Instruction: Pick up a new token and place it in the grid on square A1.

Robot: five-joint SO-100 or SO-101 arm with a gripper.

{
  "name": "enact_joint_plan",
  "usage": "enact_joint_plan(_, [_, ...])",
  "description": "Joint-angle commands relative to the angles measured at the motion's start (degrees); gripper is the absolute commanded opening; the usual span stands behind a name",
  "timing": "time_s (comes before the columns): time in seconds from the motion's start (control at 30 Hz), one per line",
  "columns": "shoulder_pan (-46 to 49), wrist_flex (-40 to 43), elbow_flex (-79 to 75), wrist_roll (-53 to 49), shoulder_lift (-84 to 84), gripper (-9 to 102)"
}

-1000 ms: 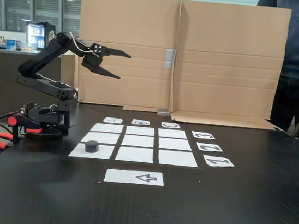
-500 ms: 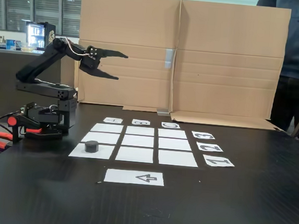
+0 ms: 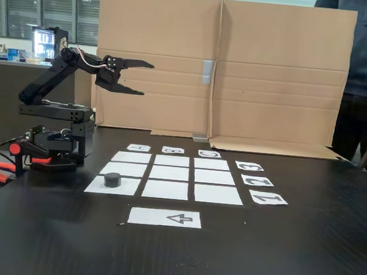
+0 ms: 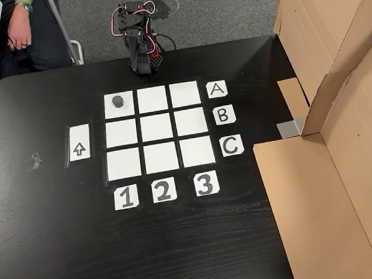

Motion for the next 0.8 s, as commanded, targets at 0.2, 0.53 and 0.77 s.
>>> enact_joint_plan(0.2, [0.4,-0.7,-0.2,0.5,-0.2,32])
enact_joint_plan(0.53, [0.4,-0.7,-0.2,0.5,-0.4,32])
enact_joint_plan(0.77, [0.4,-0.8,-0.3,0.5,-0.6,32])
